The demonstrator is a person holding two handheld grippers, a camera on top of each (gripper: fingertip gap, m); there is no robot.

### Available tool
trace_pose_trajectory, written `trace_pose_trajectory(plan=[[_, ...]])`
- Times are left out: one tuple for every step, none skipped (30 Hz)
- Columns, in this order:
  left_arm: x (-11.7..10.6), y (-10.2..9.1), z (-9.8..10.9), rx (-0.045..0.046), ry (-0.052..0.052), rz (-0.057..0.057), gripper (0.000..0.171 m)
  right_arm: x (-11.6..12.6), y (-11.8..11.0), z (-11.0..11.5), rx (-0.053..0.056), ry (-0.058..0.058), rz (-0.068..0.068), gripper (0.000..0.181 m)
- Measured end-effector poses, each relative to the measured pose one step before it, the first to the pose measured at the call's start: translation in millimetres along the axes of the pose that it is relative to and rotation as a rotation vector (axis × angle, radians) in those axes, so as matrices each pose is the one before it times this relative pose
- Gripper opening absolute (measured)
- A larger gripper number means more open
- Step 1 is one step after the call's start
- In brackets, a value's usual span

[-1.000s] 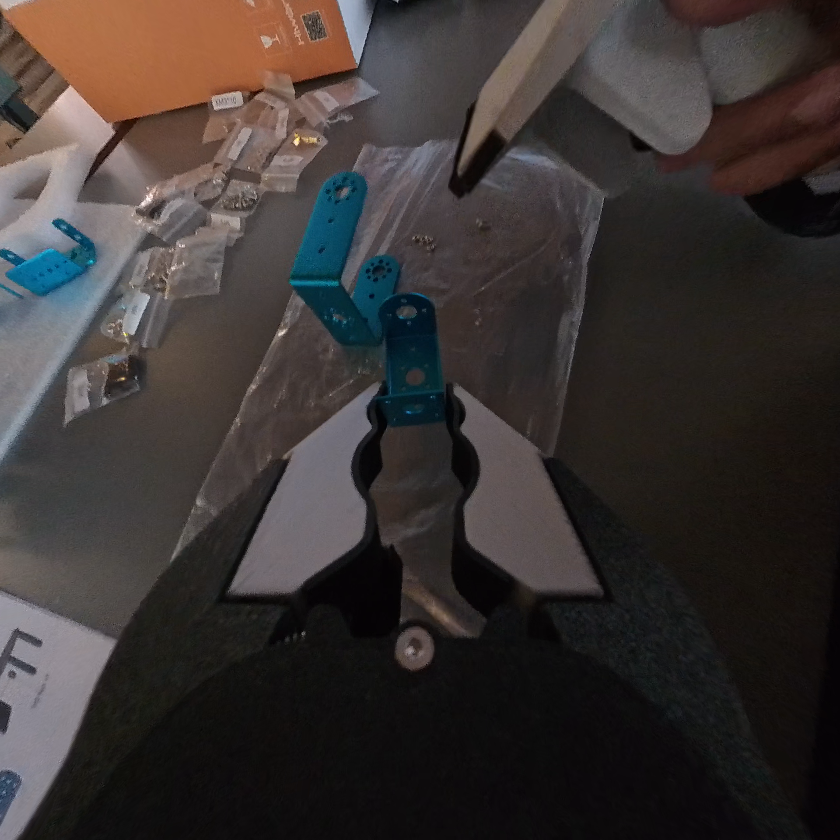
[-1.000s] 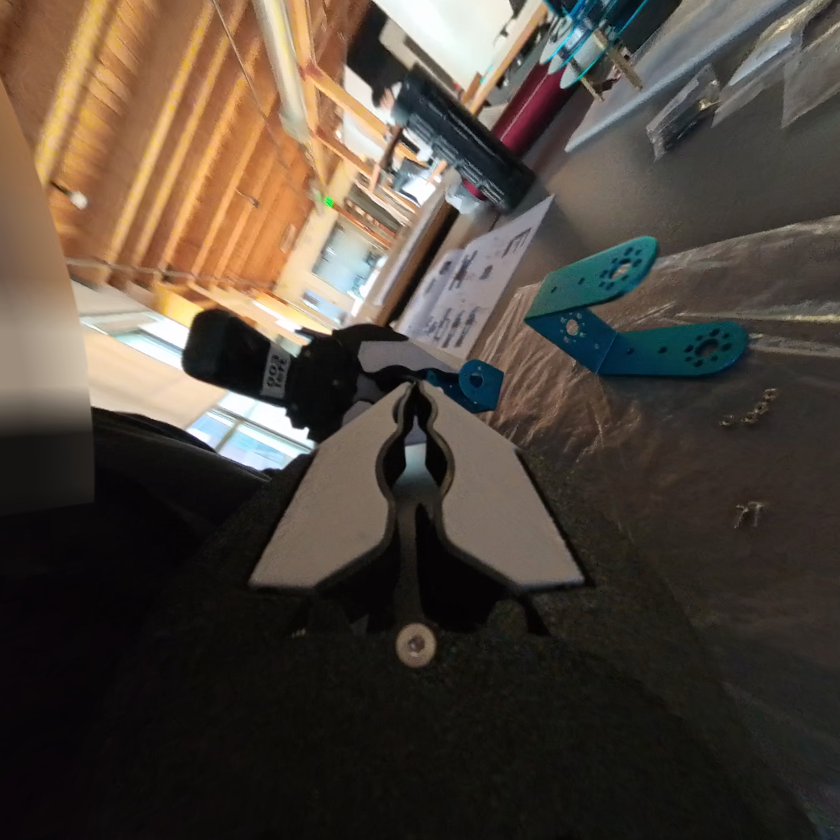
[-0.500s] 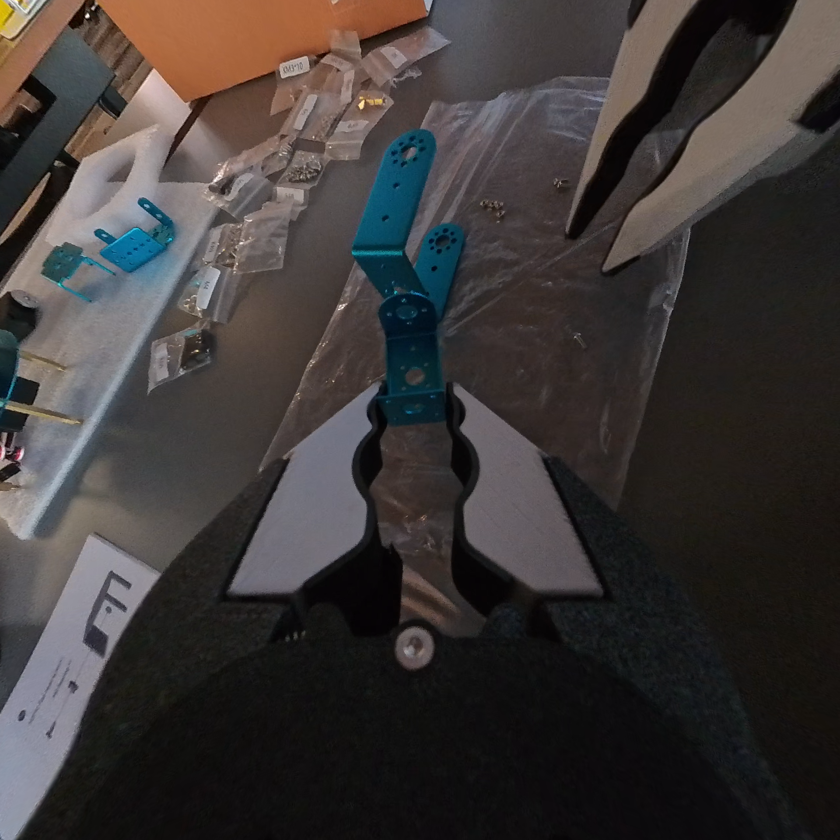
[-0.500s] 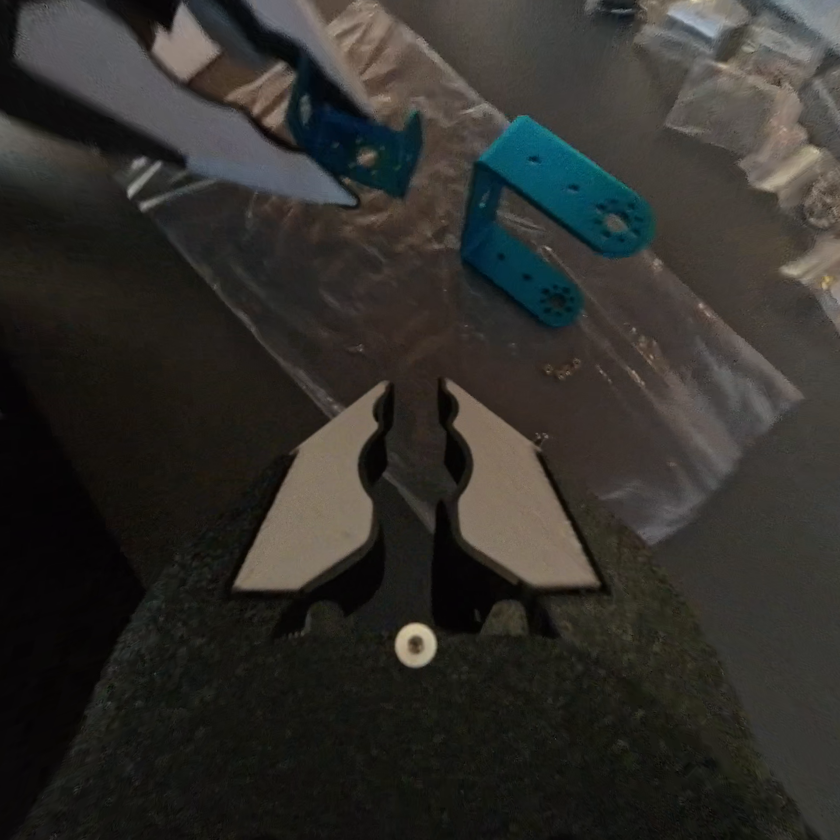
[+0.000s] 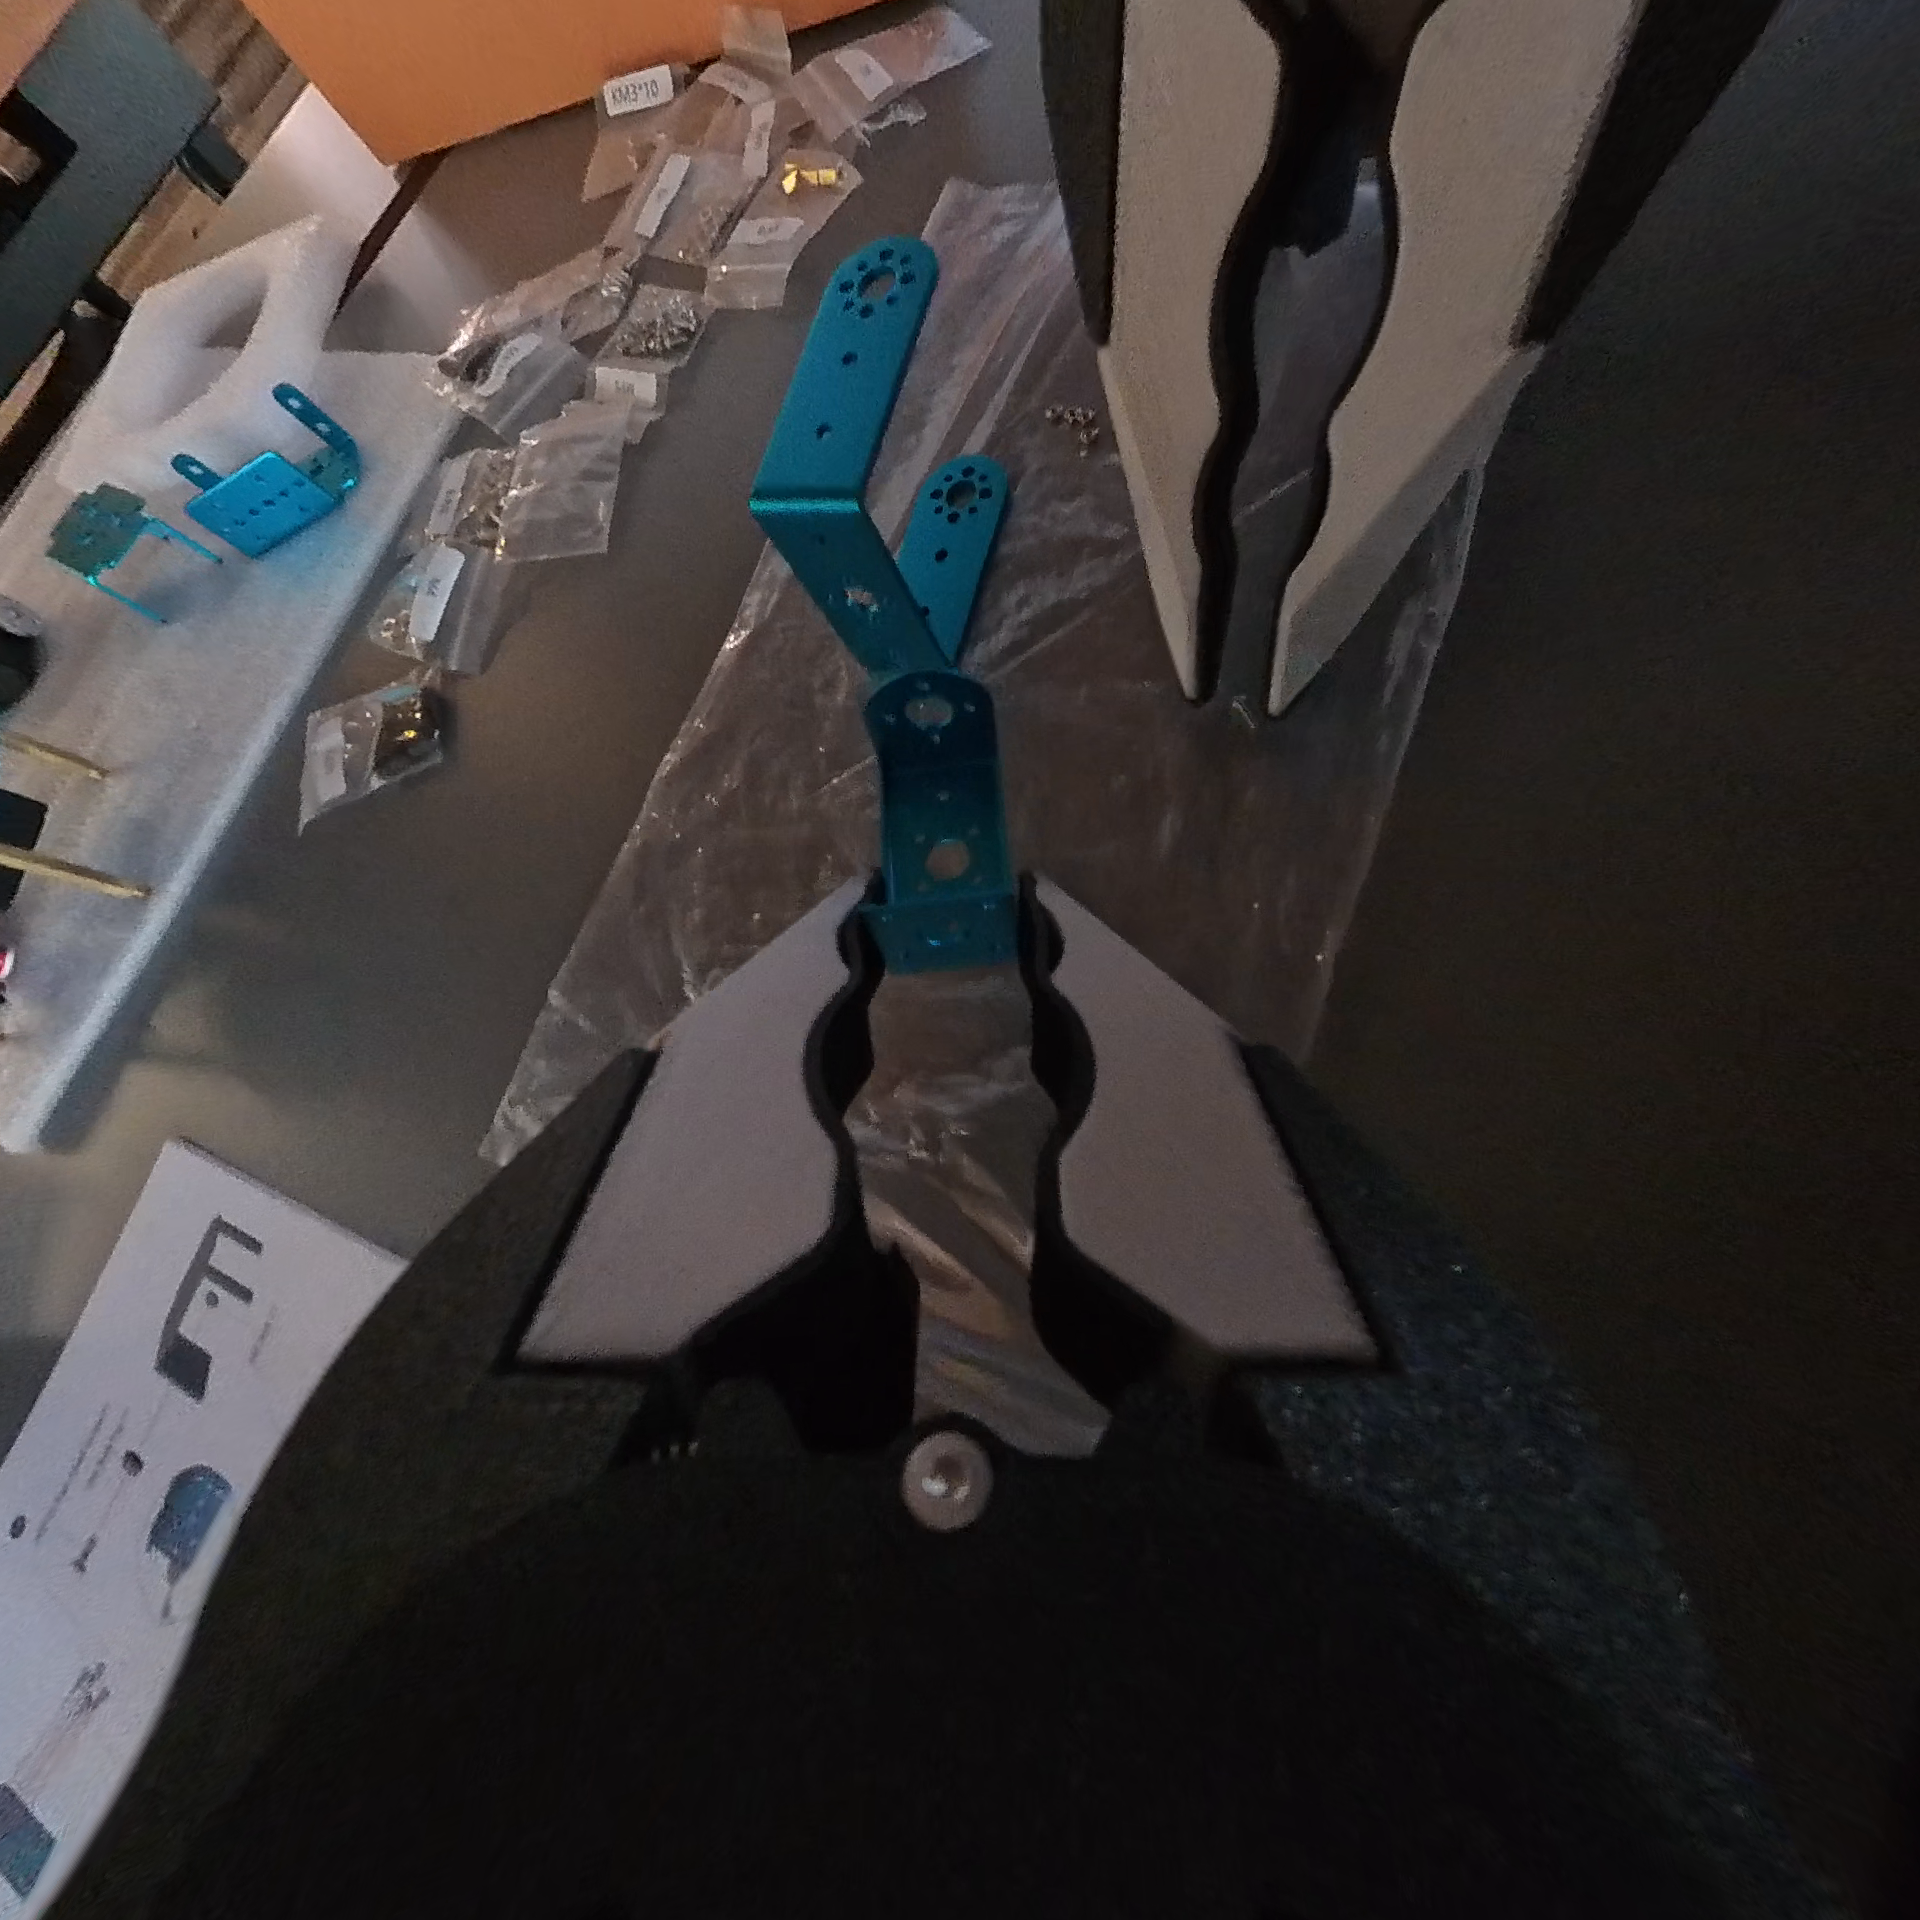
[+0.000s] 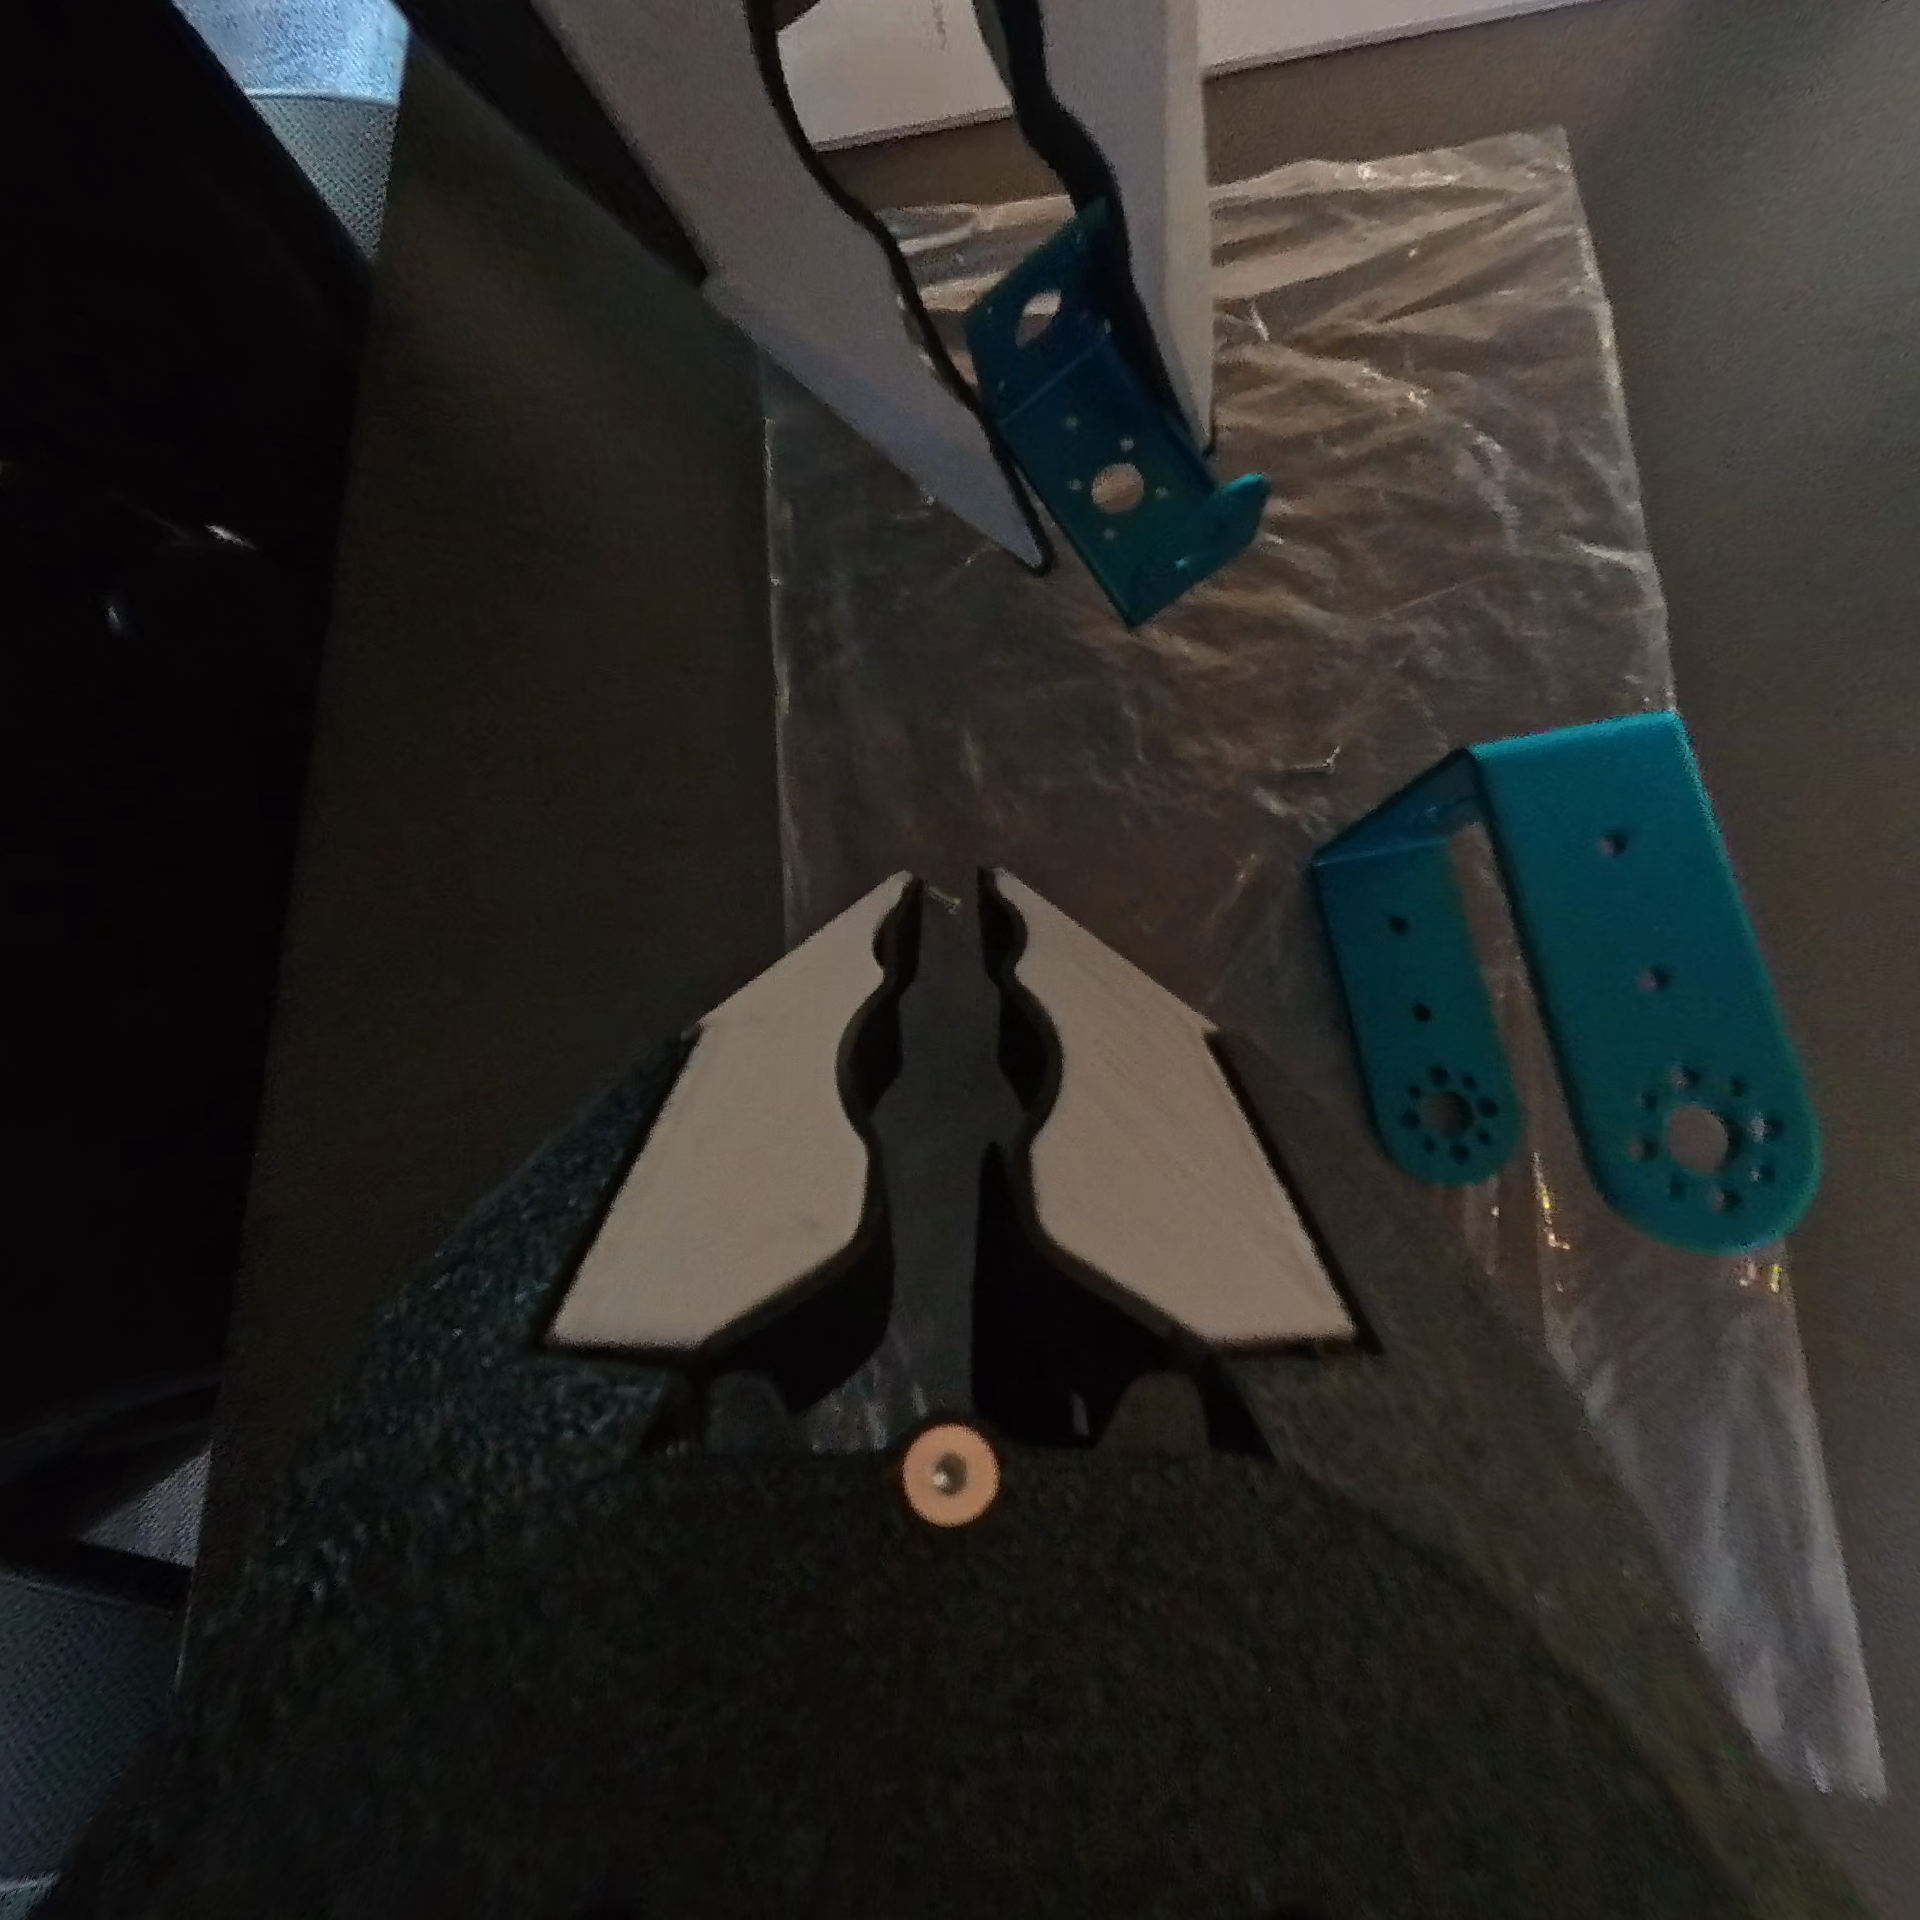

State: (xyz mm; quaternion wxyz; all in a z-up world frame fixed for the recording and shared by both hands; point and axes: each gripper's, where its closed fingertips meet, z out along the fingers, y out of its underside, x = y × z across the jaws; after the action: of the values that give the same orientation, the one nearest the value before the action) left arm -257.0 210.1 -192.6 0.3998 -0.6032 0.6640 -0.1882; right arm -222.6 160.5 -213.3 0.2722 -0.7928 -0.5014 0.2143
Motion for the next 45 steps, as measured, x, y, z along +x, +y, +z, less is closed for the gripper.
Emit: trace_pose_trajectory(plan=[[0.75, 1.31, -0.87, -0.00338, -0.0021, -0.0071, 0.024, 0.58, 0.88, 0.91, -0.0043, -0.0035, 0.0041, 0.01], [0.71, 1.17, -0.72, -0.00264, -0.0016, -0.0069, 0.024, 0.57, 1.81, 1.01, -0.0052, -0.0001, 0.0025, 0.01], [0.64, 0.95, -0.49, -0.0012, -0.0009, -0.0071, 0.024, 0.93, 0.62, 0.52, 0.0037, 0.0025, 0.0051, 0.009], [0.75, 0.69, -0.31, -0.00059, 0.0018, -0.0064, 0.024, 0.07, -1.34, -0.47, 0.0166, -0.0025, 0.0132, 0.008], [0.74, 0.61, -0.18, -0.00091, 0.0026, -0.0044, 0.024, -0.75, 0.08, -0.23, 0.0074, -0.0085, 0.014, 0.006], [0.38, 0.62, -0.15, -0.00148, 0.0014, -0.0017, 0.024, -0.71, 1.74, 0.05, -0.0021, -0.0064, 0.01, 0.006], [0.13, 0.53, -0.05, -0.00188, 0.0, 0.0006, 0.024, -0.57, 0.28, -0.12, 0.007, -0.0031, 0.0054, 0.007], [0.07, 0.37, 0.02, -0.00219, 0.0005, 0.0023, 0.024, -1.93, 0.41, -0.02, 0.0023, -0.0094, 0.0027, 0.007], [-0.11, 0.08, -0.03, -0.00118, -0.0001, 0.0028, 0.024, 0.07, 0.11, -0.06, 0.0015, 0.0054, -0.0004, 0.006], [-0.04, -0.24, -0.06, -0.00051, 0.0003, 0.0032, 0.024, -0.29, 0.25, -0.16, -0.0024, 0.0052, -0.0035, 0.006], [-0.05, -0.31, -0.06, -0.00018, -0.0001, 0.0041, 0.024, -0.34, 0.3, -0.1, -0.0042, 0.0049, -0.0053, 0.005], [-0.18, -0.39, 0.02, -0.00008, -0.0011, 0.004, 0.024, -0.01, 0.16, -0.01, -0.0034, 0.0074, -0.0069, 0.004], [-0.14, -0.34, 0.08, -0.00074, -0.0006, 0.0029, 0.024, -0.63, 0.05, 0.03, -0.0029, 0.0026, -0.0063, 0.002], [-0.09, -0.23, 0.25, -0.00037, -0.0006, 0.0018, 0.024, -0.71, -0.27, 0.32, -0.0007, 0.0029, -0.0051, 0.0], [0.06, -0.53, 0.13, 0.00108, -0.0003, 0.0007, 0.024, -0.08, -0.38, 0.31, 0.0004, 0.0062, -0.0036, 0.0], [0.47, -0.59, 0.08, 0.00182, 0.0015, -0.0004, 0.024, -0.18, -0.18, 0.27, -0.0004, 0.0044, -0.0007, 0.0], [0.76, -0.43, 0.21, 0.00109, 0.0023, -0.0006, 0.024, -0.26, -0.04, -0.07, -0.0011, 0.0048, -0.0022, 0.0], [0.78, -0.16, 0.28, -0.00039, 0.002, 0.0007, 0.024, 0.04, 0.08, -0.04, -0.001, 0.0072, -0.0041, 0.0], [0.81, -0.05, 0.26, -0.00094, 0.001, 0.0014, 0.024, -0.16, 0.05, -0.04, -0.0006, 0.0074, -0.002, 0.0], [1.03, 0.13, 0.37, -0.00117, 0.0019, 0.0009, 0.024, 0.39, -0.13, -0.06, -0.0008, 0.009, 0.0015, 0.0], [1.1, 0.02, 0.32, -0.00029, 0.0029, 0.0002, 0.024, -0.06, -0.22, -0.04, 0.0006, 0.0087, 0.0034, 0.0], [1.46, -0.02, 0.42, -0.00094, 0.0053, -0.0002, 0.024, -0.02, -0.18, 0.02, 0.0019, 0.0118, 0.0009, 0.0], [1.56, 0.27, 0.52, -0.00249, 0.0056, -0.0001, 0.024, 1.49, -0.16, -0.12, 0.0032, 0.021, 0.0029, 0.0], [1.29, 0.23, 0.51, -0.00308, 0.0047, 0.0002, 0.024, 0.83, -0.59, -0.35, 0.0067, 0.0163, 0.0056, 0.0], [1.41, 0.63, 0.86, -0.00593, 0.0063, -0.0012, 0.024, 0.11, -0.9, -0.54, 0.0102, 0.0128, 0.0074, 0.0], [0.9, 0.39, 0.98, -0.00569, 0.0048, -0.0031, 0.024, 1.44, -1.34, -0.89, 0.0131, 0.0216, 0.0071, 0.0], [0.87, 0.16, 1.05, -0.00438, 0.0052, -0.005, 0.024, 1.0, -1.45, -1.17, 0.0142, 0.0189, 0.0045, 0.0], [0.82, -0.28, 1.05, -0.0038, 0.0071, -0.0076, 0.024, 0.24, -1.6, -1.45, 0.0157, 0.0147, 0.0034, 0.0], [0.84, -0.95, 1.06, -0.00002, 0.0079, -0.0088, 0.024, 1.82, -1.81, -1.7, 0.0151, 0.0235, 0.0036, 0.0], [1.11, -1.05, 1.14, 0.00018, 0.0097, -0.0091, 0.024, 2.23, -2.02, -2.02, 0.0153, 0.0264, 0.0022, 0.0], [1.38, -0.77, 1.32, -0.00228, 0.0114, -0.0101, 0.024, 0.9, -2.77, -2.1, 0.0181, 0.0174, 0.0027, 0.0], [0.79, -0.83, 1.57, -0.00216, 0.0078, -0.0113, 0.024, 2.0, -3.81, -2.34, 0.0242, 0.0249, 0.0034, 0.0], [0.4, -1.26, 1.69, 0.00039, 0.0054, -0.0123, 0.024, 1.4, -4.28, -2.25, 0.0255, 0.0231, 0.0032, 0.0], [1.31, -1.46, 1.78, 0.00108, 0.0111, -0.0125, 0.024, 0.78, -3.67, -1.6, 0.021, 0.0209, 0.0021, 0.0], [1.3, -1.57, 1.81, 0.00178, 0.0124, -0.0097, 0.024, 1.41, -2.58, -1.03, 0.0143, 0.0271, -0.003, 0.0], [0.56, -1.27, 1.82, -0.00026, 0.0088, -0.0076, 0.024, 2.06, -1.24, -0.69, 0.0086, 0.0321, -0.007, 0.0], [0.01, -1.03, 1.79, -0.00226, 0.0072, -0.0086, 0.024, 1.24, -0.33, -0.26, 0.0036, 0.0245, -0.0027, 0.0], [-0.2, -1.3, 1.63, -0.00128, 0.0074, -0.0128, 0.024, 2.1, 1.08, 0.17, -0.0037, 0.0255, 0.0049, 0.0], [-0.69, -1.65, 1.22, 0.00154, 0.0064, -0.0158, 0.024, 2.29, 0.86, 0.01, -0.0014, 0.0263, 0.0037, 0.0], [0.21, -1.65, 0.88, 0.00254, 0.0115, -0.0143, 0.024, 1.48, -0.66, -0.47, 0.0064, 0.0239, 0.0009, 0.0], [1.46, -1.33, 0.84, 0.00243, 0.0182, -0.0115, 0.024, 1.89, -1.88, -0.95, 0.0106, 0.0273, 0.0018, 0.0], [1.51, -1.63, 0.88, 0.00337, 0.0174, -0.0123, 0.024, 0.95, -2.76, -1.13, 0.012, 0.0224, 0.0008, 0.0], [1.05, -1.86, 0.88, 0.00582, 0.0122, -0.0147, 0.024, 0.29, -3.24, -1.0, 0.0134, 0.0196, 0.0006, 0.0], [1.43, -1.66, 1.08, 0.00388, 0.0142, -0.0144, 0.024, 0.07, -2.42, -0.41, 0.0093, 0.0203, -0.0007, 0.0], [1.59, -1.37, 1.2, 0.00185, 0.014, -0.0126, 0.024, -0.94, -2.02, -0.1, 0.0081, 0.0156, -0.0057, 0.0]])
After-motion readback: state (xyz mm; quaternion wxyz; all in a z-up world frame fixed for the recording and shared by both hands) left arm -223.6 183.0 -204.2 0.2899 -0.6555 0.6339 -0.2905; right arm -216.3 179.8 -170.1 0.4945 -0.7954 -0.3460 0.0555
